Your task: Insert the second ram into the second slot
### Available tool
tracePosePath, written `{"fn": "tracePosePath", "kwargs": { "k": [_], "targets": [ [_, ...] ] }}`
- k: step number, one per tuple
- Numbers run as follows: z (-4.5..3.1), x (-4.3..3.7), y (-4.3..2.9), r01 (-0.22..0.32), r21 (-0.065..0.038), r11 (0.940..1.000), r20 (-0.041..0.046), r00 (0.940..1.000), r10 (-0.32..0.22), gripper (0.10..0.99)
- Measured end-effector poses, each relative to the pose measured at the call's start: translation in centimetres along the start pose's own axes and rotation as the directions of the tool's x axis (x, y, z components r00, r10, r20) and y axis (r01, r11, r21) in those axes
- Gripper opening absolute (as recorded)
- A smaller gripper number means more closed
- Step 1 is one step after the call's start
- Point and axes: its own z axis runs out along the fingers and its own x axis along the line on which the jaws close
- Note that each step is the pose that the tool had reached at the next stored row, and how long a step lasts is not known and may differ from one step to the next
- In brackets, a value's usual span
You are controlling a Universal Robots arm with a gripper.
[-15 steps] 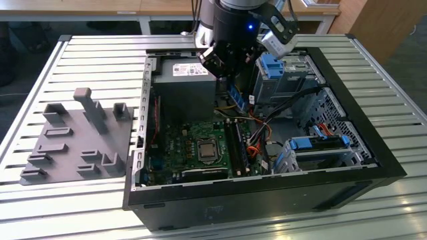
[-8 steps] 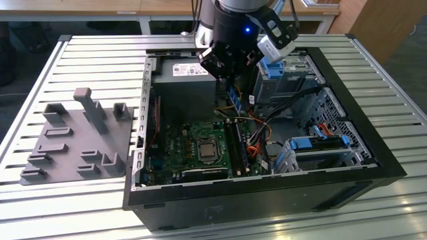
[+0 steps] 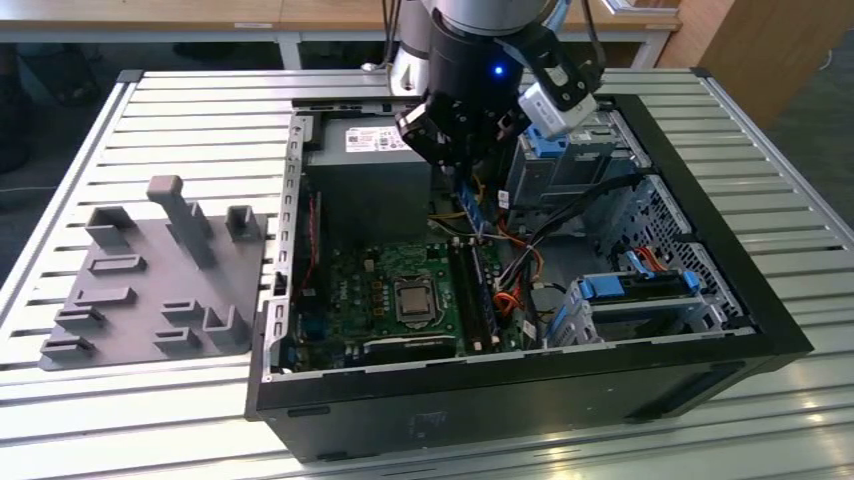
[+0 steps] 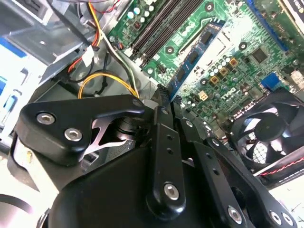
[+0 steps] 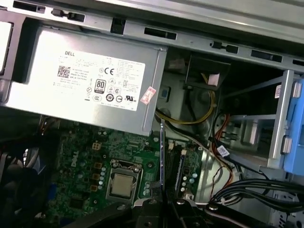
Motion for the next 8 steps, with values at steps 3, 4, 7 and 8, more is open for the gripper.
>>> {"fn": "tracePosePath", "kwargs": {
  "k": [3, 4, 7, 8],
  "targets": [
    [0.17, 0.01, -0.07, -0.035, 0.000, 0.9994, 0.0014, 0.9994, 0.035, 0.141],
    [0.25, 0.02, -0.07, -0.051, 0.001, 0.9987, 0.0020, 0.9987, 0.051, 0.141],
    [0.65, 0.02, -0.09, -0.098, 0.001, 0.9951, 0.0037, 0.9951, 0.098, 0.141],
    [0.83, 0.02, -0.10, -0.112, 0.001, 0.9937, 0.0042, 0.9937, 0.112, 0.141]
  ]
}}
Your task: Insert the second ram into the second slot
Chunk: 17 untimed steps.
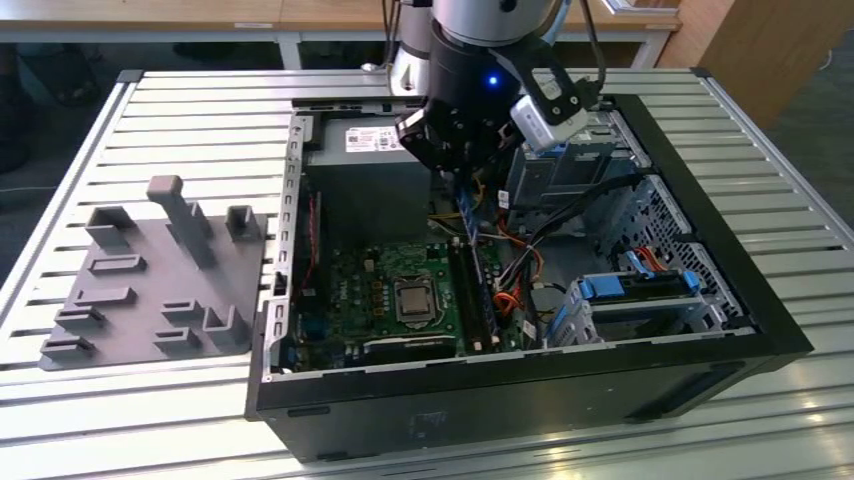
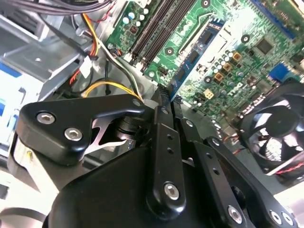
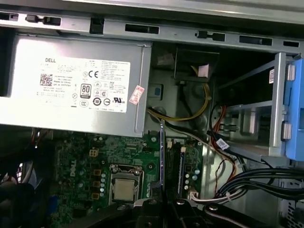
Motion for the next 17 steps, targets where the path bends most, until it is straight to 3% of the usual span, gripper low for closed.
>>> {"fn": "tracePosePath", "kwargs": {
  "k": [3, 8, 17],
  "targets": [
    [0.54, 0.00, -0.20, -0.010, 0.000, 1.0000, 0.0002, 1.0000, 0.010, 0.141],
    [1.34, 0.05, -1.15, -0.015, 0.000, 0.9999, 0.0005, 0.9999, 0.015, 0.141],
    [2.96, 0.08, -1.29, -0.077, 0.001, 0.9970, 0.0031, 0.9970, 0.077, 0.141]
  ]
}}
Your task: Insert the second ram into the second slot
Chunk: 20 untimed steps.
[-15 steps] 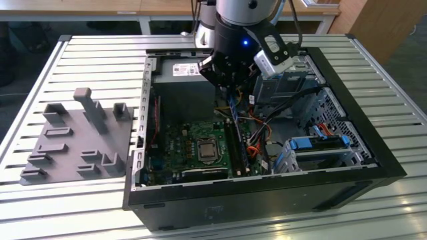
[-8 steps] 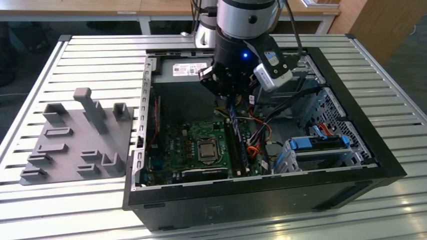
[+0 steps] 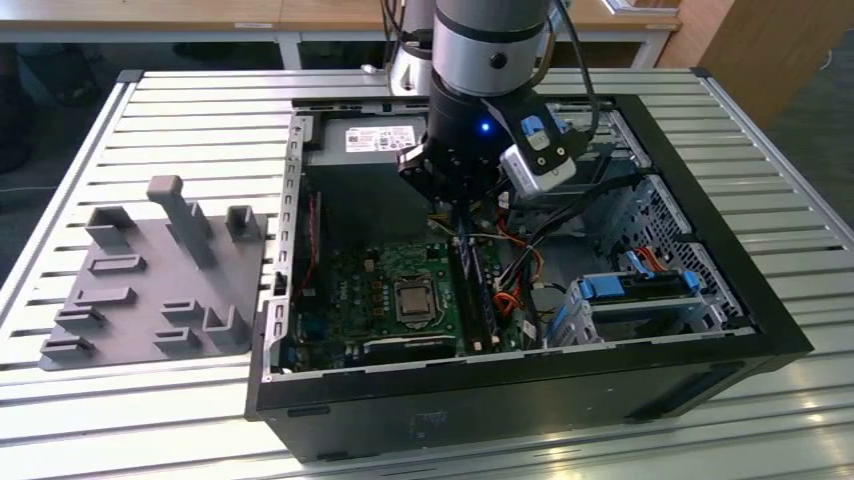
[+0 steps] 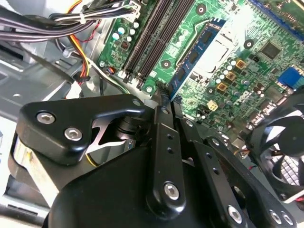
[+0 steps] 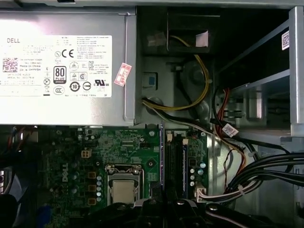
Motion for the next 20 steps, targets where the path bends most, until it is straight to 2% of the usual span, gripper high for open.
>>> {"fn": "tracePosePath", "kwargs": {
  "k": [4, 8, 10, 12, 17, 20],
  "targets": [
    [0.66, 0.00, -0.21, -0.019, 0.000, 0.9998, 0.0006, 0.9998, 0.019, 0.141],
    [1.26, 0.00, -1.49, -0.021, 0.000, 0.9998, -0.0002, 0.9998, 0.021, 0.141],
    [1.61, 0.00, -1.85, -0.020, 0.000, 0.9998, -0.0012, 0.9998, 0.020, 0.141],
    [1.93, 0.00, -1.94, -0.020, 0.000, 0.9998, -0.0013, 0.9998, 0.020, 0.141],
    [1.98, -0.01, -1.98, -0.019, 0.001, 0.9998, -0.0017, 0.9998, 0.019, 0.141],
    [2.44, -0.05, -2.03, -0.002, 0.000, 1.0000, -0.0038, 1.0000, 0.002, 0.141]
  ]
}}
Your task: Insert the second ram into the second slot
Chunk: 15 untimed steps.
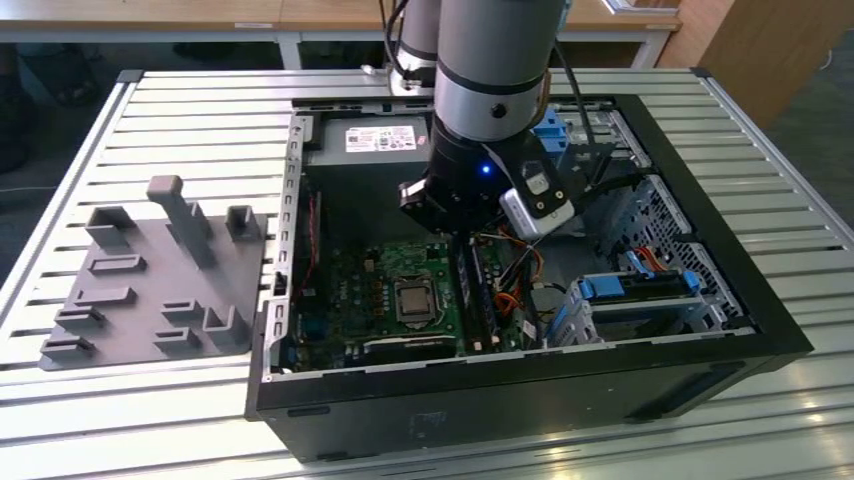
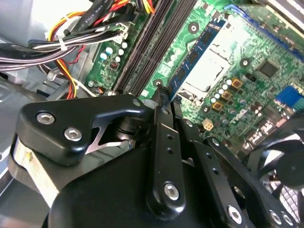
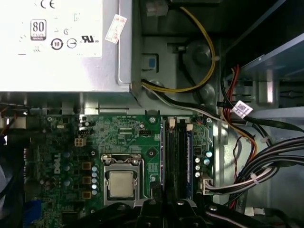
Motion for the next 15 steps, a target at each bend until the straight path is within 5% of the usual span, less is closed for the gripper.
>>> {"fn": "tracePosePath", "kwargs": {
  "k": [15],
  "targets": [
    [2.32, -0.58, -0.32, -0.017, 0.000, 0.9998, -0.0007, 0.9998, 0.017, 0.141]
  ]
}}
